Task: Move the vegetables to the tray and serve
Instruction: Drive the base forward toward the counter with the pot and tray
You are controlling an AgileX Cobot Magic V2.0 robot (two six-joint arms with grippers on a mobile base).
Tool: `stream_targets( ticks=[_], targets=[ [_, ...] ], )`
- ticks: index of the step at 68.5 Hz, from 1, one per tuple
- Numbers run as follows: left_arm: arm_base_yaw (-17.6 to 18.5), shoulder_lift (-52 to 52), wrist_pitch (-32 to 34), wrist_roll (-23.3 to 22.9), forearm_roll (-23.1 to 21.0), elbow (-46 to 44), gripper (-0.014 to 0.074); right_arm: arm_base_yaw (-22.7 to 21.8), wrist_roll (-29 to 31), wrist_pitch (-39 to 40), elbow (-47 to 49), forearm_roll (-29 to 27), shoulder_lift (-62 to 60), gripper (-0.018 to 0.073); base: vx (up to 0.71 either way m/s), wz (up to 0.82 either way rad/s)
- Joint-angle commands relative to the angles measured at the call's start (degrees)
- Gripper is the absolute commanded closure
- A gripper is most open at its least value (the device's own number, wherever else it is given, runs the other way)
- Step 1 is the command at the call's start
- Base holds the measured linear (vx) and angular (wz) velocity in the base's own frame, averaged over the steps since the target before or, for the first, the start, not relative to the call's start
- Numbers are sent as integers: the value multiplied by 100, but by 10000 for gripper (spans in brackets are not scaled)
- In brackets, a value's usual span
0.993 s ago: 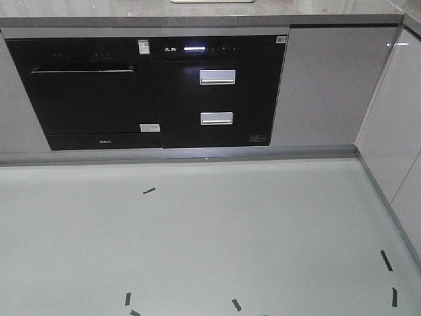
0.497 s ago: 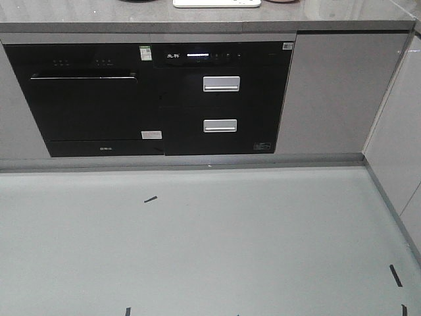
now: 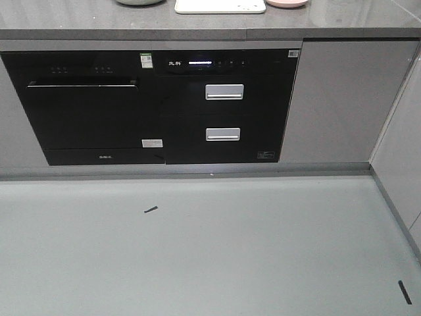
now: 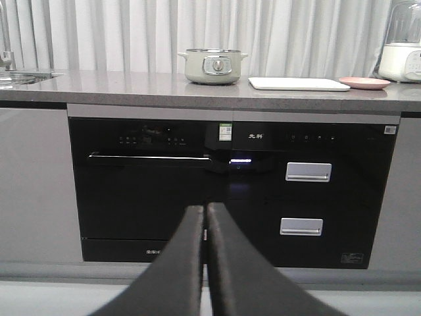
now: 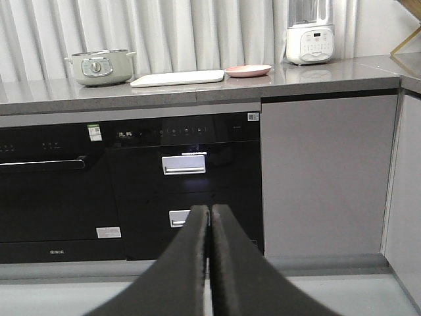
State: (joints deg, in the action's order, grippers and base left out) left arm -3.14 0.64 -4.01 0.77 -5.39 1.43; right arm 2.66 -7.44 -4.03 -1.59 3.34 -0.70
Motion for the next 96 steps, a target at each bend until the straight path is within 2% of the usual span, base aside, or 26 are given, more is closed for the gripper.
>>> stream_targets(
  ticks=[1, 96],
  targets=[
    [16, 78, 401, -22, -50, 159, 602, 6, -1, 447, -92, 68, -41, 565, 14, 0],
    [16, 78, 401, -22, -50, 159, 602, 6, -1, 447, -92, 68, -41, 565, 14, 0]
  ],
)
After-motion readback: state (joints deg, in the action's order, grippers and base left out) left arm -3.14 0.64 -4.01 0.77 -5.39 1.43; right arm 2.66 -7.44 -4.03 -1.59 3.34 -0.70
